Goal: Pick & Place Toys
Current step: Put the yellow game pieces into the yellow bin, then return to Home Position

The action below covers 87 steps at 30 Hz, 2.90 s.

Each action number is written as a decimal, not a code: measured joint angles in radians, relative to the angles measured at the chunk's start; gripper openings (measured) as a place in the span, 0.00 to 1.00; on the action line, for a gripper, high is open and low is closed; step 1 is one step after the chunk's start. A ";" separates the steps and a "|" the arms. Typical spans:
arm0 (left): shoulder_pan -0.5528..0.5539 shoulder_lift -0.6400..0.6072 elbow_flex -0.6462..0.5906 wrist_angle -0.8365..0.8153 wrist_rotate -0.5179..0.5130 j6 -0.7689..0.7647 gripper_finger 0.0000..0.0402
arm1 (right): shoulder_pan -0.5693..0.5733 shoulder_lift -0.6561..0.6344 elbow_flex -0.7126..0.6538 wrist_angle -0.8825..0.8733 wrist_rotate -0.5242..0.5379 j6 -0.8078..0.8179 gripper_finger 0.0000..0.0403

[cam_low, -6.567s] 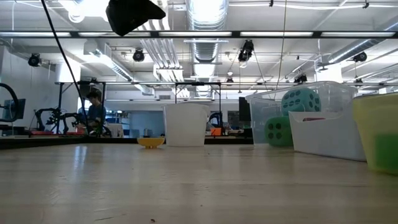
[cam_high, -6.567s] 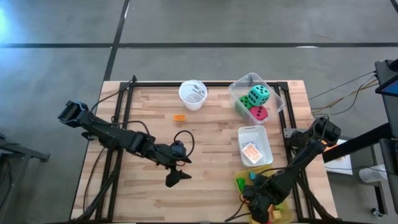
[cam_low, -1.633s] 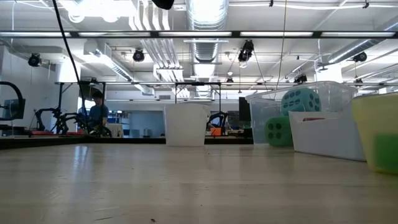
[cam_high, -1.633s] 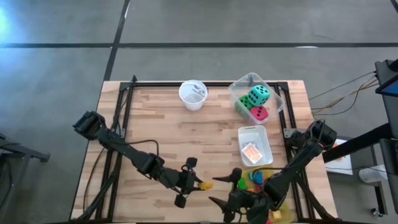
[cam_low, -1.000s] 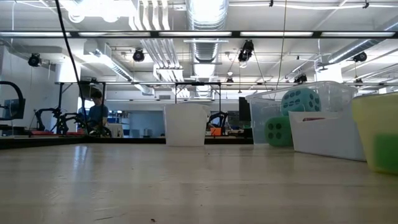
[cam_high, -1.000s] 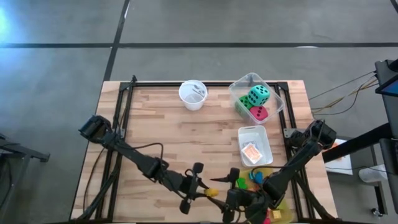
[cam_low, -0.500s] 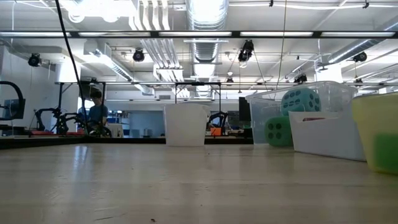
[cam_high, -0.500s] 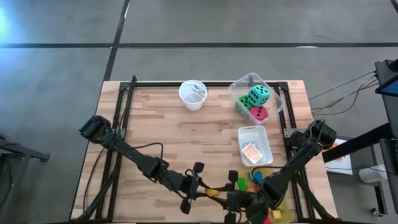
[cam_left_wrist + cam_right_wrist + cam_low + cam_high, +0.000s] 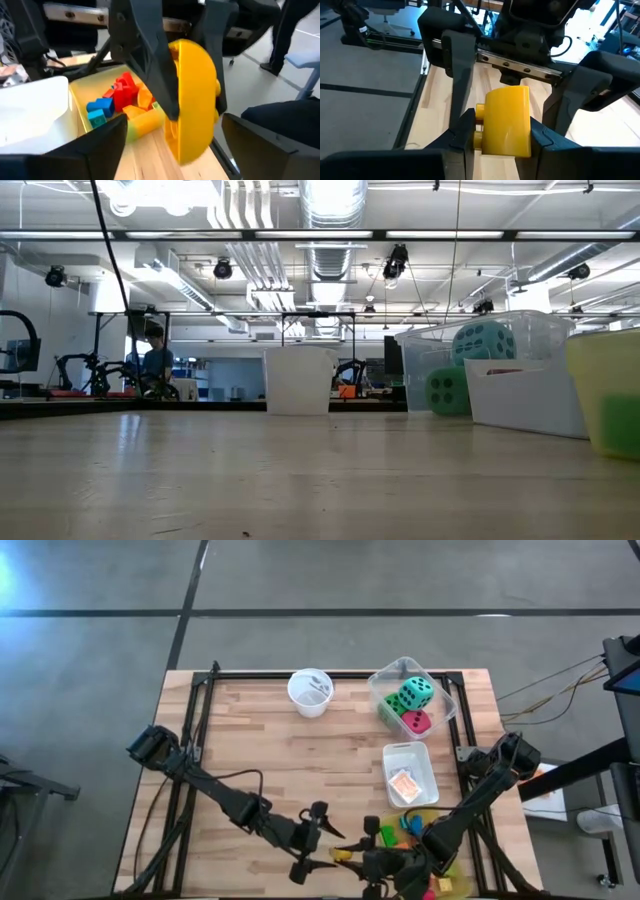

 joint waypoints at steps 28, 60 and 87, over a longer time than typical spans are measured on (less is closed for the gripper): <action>0.000 -0.268 0.000 -0.688 -0.016 -0.715 0.89 | 0.131 -0.013 0.236 -1.140 -0.271 0.953 0.21; 0.000 -0.295 -0.002 -0.710 -0.064 -0.715 0.89 | 0.162 -0.010 -0.062 -1.002 -0.514 1.276 0.21; 0.000 -0.295 -0.003 -0.711 -0.073 -0.696 0.89 | 0.159 -0.010 -0.087 -0.979 -0.522 1.282 0.57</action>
